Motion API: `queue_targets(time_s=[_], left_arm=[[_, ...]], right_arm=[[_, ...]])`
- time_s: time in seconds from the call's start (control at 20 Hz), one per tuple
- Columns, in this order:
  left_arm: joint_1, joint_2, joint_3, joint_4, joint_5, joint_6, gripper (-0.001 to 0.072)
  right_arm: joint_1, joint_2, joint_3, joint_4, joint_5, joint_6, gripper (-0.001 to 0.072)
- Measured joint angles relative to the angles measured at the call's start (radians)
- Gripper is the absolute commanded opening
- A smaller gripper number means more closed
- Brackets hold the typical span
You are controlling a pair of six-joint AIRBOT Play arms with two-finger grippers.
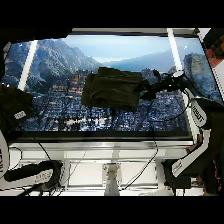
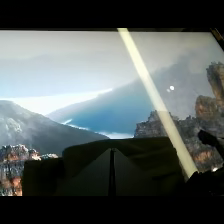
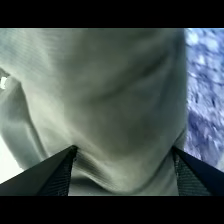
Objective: Fold the clothes and pants, and hang the long-sleeved shirts on hangers.
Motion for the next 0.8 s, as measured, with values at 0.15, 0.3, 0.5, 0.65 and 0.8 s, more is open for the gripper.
queue_targets(time_s=[0.15,0.3,0.5,0.65,0.8], left_arm=[[0.0,0.001,0.0,0.0,0.013,0.003,0.0009],[0.0,0.001,0.0,0.0,0.022,0.004,0.0009],[0.0,0.001,0.0,0.0,0.028,0.006,0.0009],[0.0,0.001,0.0,0.0,0.034,0.021,0.0009],[0.0,0.001,0.0,0.0,0.038,0.026,0.0009]], right_arm=[[0.048,-0.003,0.003,-0.046,-0.059,0.003,0.0578],[0.084,-0.004,0.004,-0.089,-0.092,0.002,0.0096],[0.099,0.0,0.004,-0.116,-0.117,0.016,0.0037],[0.071,0.034,0.003,-0.166,-0.129,0.052,0.0036],[-0.024,0.098,0.003,-0.305,-0.116,0.101,0.0036]])
